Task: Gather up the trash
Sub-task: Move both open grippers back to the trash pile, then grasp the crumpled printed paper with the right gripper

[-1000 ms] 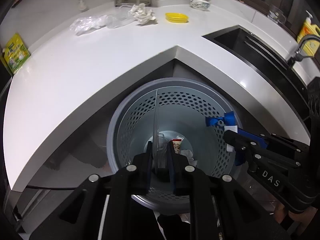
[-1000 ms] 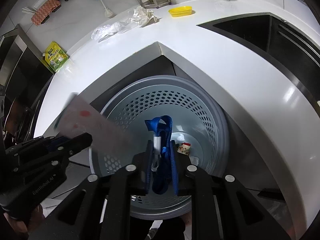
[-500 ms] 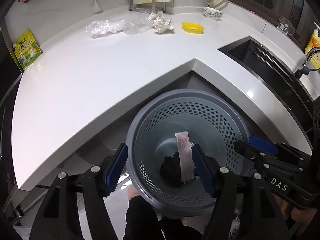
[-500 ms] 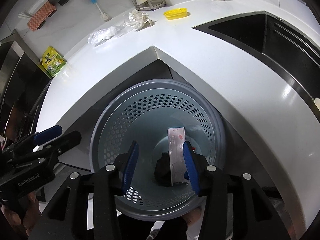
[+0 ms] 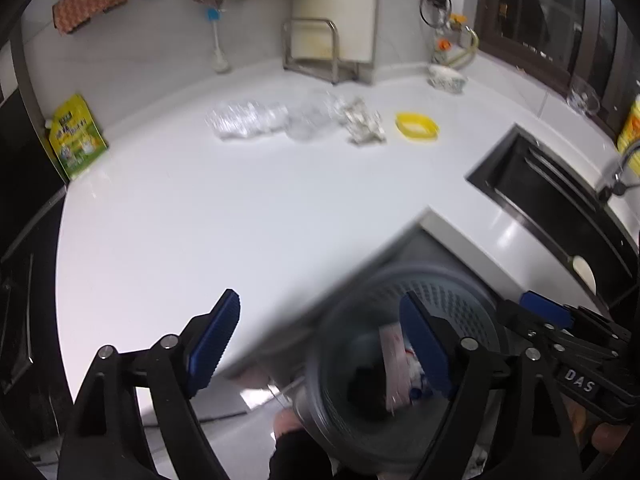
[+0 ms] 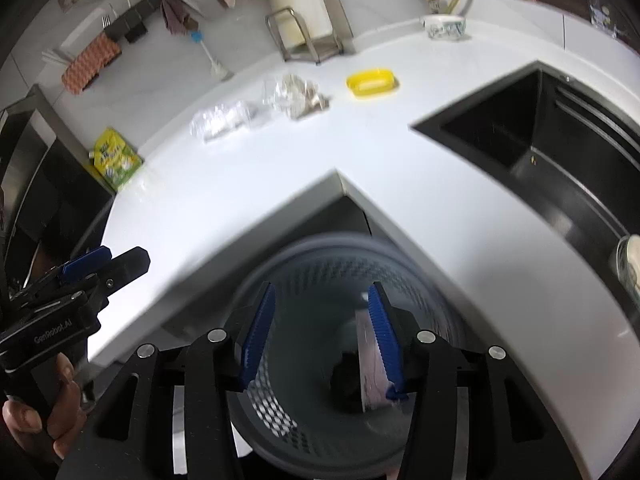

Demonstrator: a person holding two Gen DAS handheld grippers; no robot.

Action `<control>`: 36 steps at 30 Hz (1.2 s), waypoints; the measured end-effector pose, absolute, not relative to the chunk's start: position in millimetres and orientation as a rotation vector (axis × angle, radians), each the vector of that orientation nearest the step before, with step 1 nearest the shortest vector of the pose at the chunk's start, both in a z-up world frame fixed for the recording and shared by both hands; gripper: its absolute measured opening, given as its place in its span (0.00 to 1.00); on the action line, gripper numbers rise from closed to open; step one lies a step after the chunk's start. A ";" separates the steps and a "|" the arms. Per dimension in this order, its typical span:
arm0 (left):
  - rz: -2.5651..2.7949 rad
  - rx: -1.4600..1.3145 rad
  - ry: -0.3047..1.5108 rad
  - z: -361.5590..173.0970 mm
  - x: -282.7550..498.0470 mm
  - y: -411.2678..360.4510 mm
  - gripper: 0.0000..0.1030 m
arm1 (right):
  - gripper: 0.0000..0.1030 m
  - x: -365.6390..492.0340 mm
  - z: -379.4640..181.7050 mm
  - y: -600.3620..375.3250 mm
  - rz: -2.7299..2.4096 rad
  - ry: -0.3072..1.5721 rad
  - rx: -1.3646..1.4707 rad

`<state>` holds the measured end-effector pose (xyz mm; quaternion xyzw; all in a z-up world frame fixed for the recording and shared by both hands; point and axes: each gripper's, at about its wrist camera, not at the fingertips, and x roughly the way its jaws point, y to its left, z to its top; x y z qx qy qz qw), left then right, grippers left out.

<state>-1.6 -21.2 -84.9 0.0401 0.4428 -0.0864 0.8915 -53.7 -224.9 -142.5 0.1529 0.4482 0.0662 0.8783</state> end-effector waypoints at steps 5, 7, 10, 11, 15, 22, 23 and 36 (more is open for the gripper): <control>-0.170 0.084 0.871 -67.7 34.0 -7.9 0.81 | 0.48 -27.1 -121.7 -221.3 0.114 0.886 0.319; -0.173 0.088 0.854 -62.2 47.0 -4.7 0.81 | 0.48 -13.8 -115.0 -218.5 0.107 0.870 0.315; -0.180 0.091 0.825 -55.3 69.7 1.5 0.83 | 0.48 6.7 -108.4 -213.7 0.097 0.854 0.304; -0.182 0.093 0.818 -54.2 76.6 2.9 0.84 | 0.48 12.3 -106.9 -212.3 0.095 0.849 0.303; -0.183 0.098 0.802 -54.1 105.6 9.6 0.84 | 0.50 43.1 -104.5 -205.5 0.083 0.834 0.301; -0.183 0.088 0.825 -67.9 157.5 23.5 0.85 | 0.50 93.0 -110.9 -194.6 0.056 0.832 0.274; -0.183 0.087 0.829 -70.1 162.2 24.4 0.85 | 0.50 100.7 -112.4 -192.8 0.052 0.833 0.272; -0.215 0.080 0.850 -91.0 222.6 32.7 0.85 | 0.52 176.5 -131.5 -179.9 0.010 0.833 0.237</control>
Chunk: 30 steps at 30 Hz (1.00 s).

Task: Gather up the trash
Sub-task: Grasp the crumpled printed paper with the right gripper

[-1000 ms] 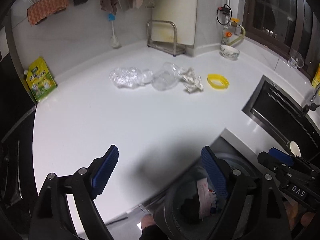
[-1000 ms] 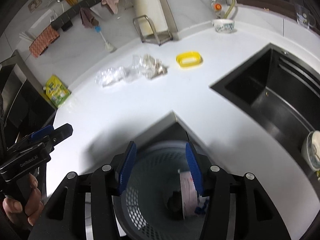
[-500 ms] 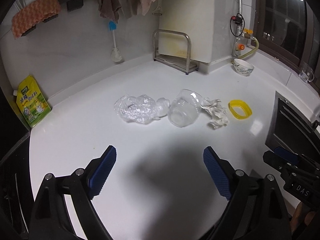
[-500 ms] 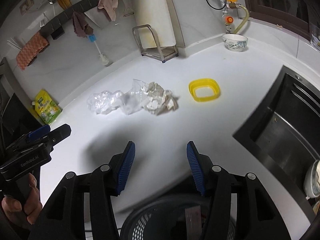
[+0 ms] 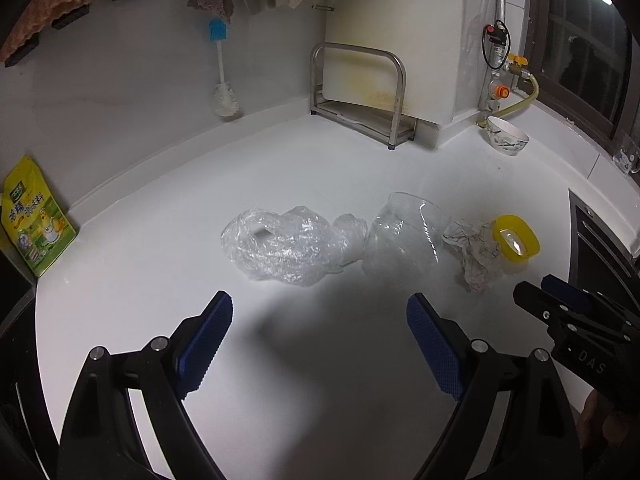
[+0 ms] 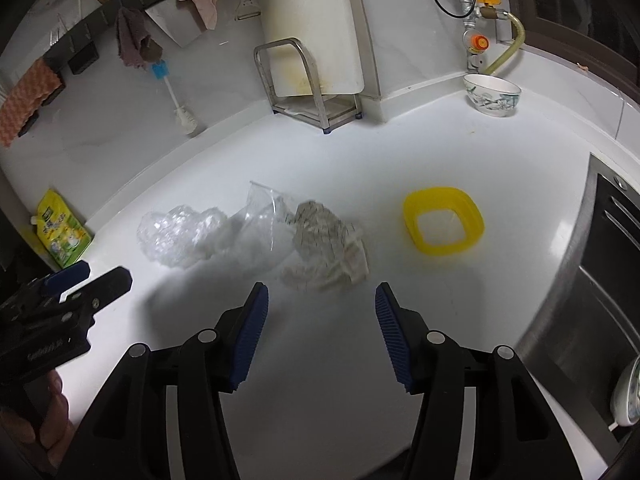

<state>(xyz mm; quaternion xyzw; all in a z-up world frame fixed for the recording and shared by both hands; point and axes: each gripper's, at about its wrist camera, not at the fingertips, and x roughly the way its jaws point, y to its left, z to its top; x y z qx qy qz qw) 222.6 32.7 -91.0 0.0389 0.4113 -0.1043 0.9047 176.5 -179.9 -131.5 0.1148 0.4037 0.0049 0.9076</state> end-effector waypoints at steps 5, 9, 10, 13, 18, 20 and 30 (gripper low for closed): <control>-0.233 0.081 0.850 -95.5 233.9 30.8 0.85 | 0.57 197.4 -137.8 -177.1 0.004 0.837 0.212; -0.238 0.074 0.855 -99.4 240.7 31.6 0.85 | 0.60 213.1 -145.0 -173.0 -0.007 0.850 0.160; -0.240 0.072 0.855 -100.0 241.8 32.1 0.85 | 0.61 215.9 -146.8 -172.7 -0.011 0.855 0.150; -0.242 0.070 0.854 -101.0 243.4 32.8 0.85 | 0.61 225.5 -154.6 -172.9 -0.018 0.874 0.130; -0.245 0.067 0.862 -103.6 245.8 33.3 0.85 | 0.61 238.0 -162.6 -170.3 -0.022 0.882 0.098; -0.247 0.068 0.865 -104.3 246.1 33.0 0.85 | 0.61 241.7 -165.9 -168.7 -0.019 0.886 0.086; -0.260 0.072 0.868 -107.4 245.5 25.1 0.85 | 0.21 238.3 -168.9 -170.0 0.024 0.881 0.110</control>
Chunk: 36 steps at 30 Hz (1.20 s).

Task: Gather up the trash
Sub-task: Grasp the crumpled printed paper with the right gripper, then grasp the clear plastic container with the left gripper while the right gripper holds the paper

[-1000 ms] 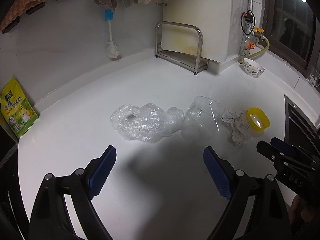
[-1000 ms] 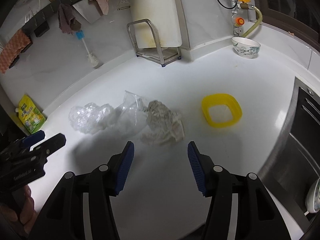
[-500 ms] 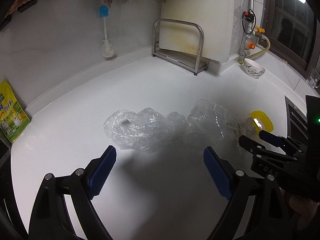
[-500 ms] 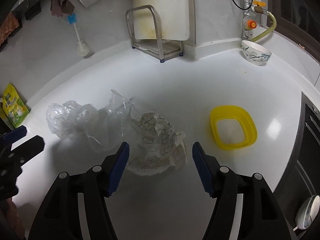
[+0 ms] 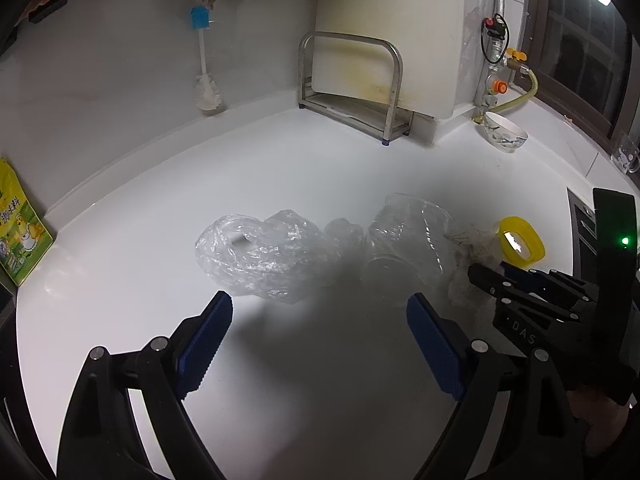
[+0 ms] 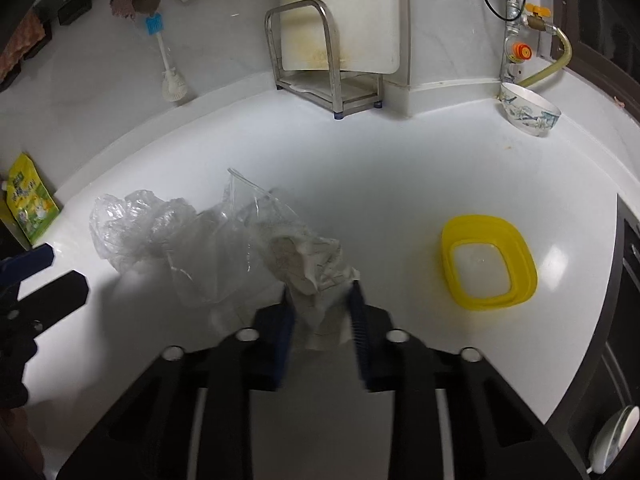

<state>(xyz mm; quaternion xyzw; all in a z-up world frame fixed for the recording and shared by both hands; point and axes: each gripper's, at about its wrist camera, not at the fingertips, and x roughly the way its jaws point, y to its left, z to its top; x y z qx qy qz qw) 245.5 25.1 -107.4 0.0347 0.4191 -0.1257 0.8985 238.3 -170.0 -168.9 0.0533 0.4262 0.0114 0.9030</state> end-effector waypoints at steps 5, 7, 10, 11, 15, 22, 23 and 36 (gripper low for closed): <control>-0.279 0.080 0.874 -112.7 245.1 13.6 0.85 | 0.19 219.0 -159.2 -180.6 0.011 0.842 0.188; -0.288 0.082 0.876 -115.5 246.0 6.7 0.85 | 0.19 210.3 -154.8 -184.4 0.002 0.829 0.207; -0.303 0.091 0.880 -121.4 248.1 -6.4 0.85 | 0.18 193.4 -146.6 -193.1 -0.026 0.804 0.235; -0.309 0.092 0.884 -123.8 248.7 -10.5 0.85 | 0.18 188.3 -144.6 -196.4 -0.035 0.799 0.246; -0.331 0.106 0.901 -133.5 253.6 -27.0 0.85 | 0.18 168.4 -138.0 -209.5 -0.071 0.779 0.292; -0.342 0.102 0.948 -149.0 267.1 -48.6 0.85 | 0.18 145.6 -129.3 -219.4 -0.107 0.748 0.319; -0.341 0.102 0.949 -150.4 268.9 -50.6 0.85 | 0.18 143.8 -129.0 -219.9 -0.109 0.745 0.321; -0.327 0.110 0.960 -162.1 298.1 -66.7 0.85 | 0.18 135.1 -130.1 -222.5 -0.129 0.747 0.344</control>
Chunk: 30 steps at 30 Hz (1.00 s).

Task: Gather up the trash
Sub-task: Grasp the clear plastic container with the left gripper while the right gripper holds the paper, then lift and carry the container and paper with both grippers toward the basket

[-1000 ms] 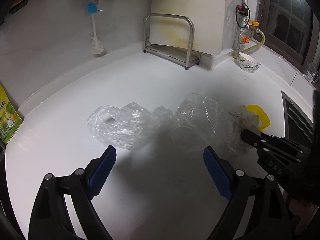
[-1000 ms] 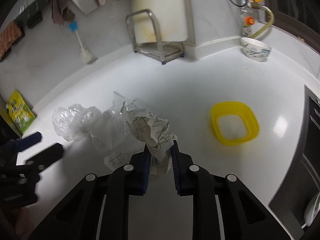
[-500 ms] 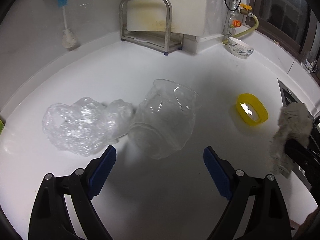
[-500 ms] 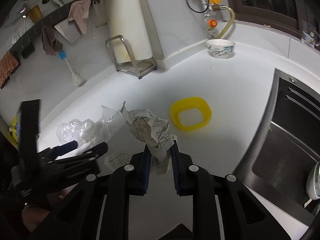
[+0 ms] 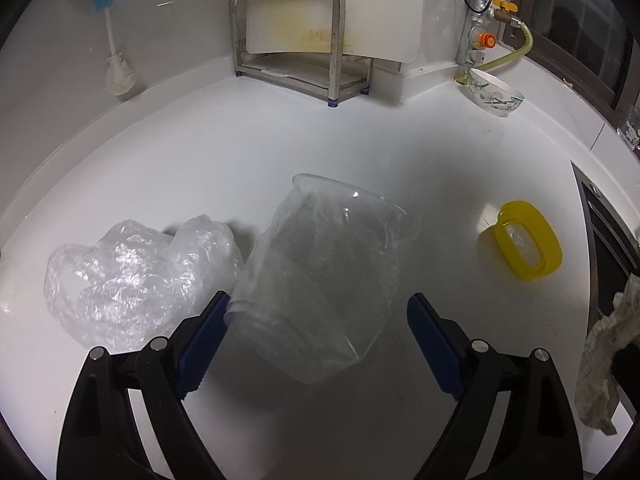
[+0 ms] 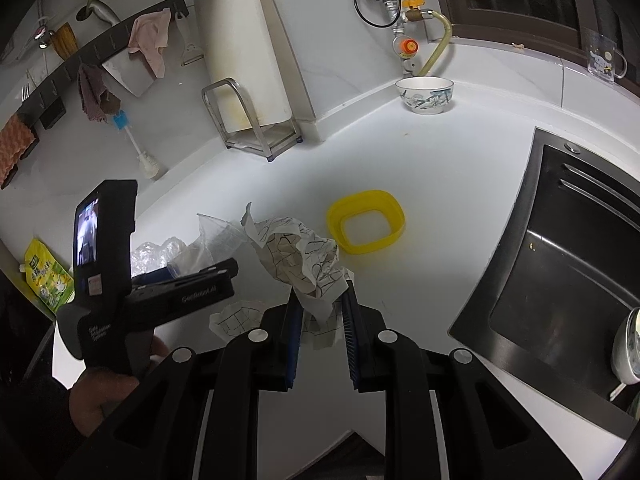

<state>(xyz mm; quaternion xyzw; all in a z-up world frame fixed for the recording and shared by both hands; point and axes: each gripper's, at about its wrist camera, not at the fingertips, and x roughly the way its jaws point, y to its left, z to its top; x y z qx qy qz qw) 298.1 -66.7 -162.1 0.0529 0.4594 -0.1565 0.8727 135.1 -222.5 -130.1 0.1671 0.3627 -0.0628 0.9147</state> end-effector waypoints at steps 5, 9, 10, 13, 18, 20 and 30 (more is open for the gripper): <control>-0.327 0.116 0.964 -164.8 304.7 -72.1 0.85 | 0.18 135.4 -130.2 -222.7 -0.132 0.748 0.345; -0.326 0.114 0.956 -164.4 308.3 -73.0 0.75 | 0.18 135.1 -129.9 -221.8 -0.130 0.750 0.344; -0.331 0.112 0.958 -164.3 309.3 -73.1 0.72 | 0.18 135.1 -130.0 -221.7 -0.131 0.751 0.345; -0.346 0.095 0.968 -164.2 311.4 -71.4 0.64 | 0.18 135.0 -130.8 -220.7 -0.131 0.754 0.345; -0.356 0.075 0.949 -158.9 305.2 -66.4 0.62 | 0.18 135.4 -131.1 -218.7 -0.130 0.756 0.343; -0.357 0.072 0.940 -155.3 302.0 -64.9 0.62 | 0.18 135.3 -130.8 -217.1 -0.129 0.754 0.341; -0.356 0.078 0.882 -134.6 275.7 -53.2 0.60 | 0.18 129.9 -131.3 -212.1 -0.121 0.754 0.344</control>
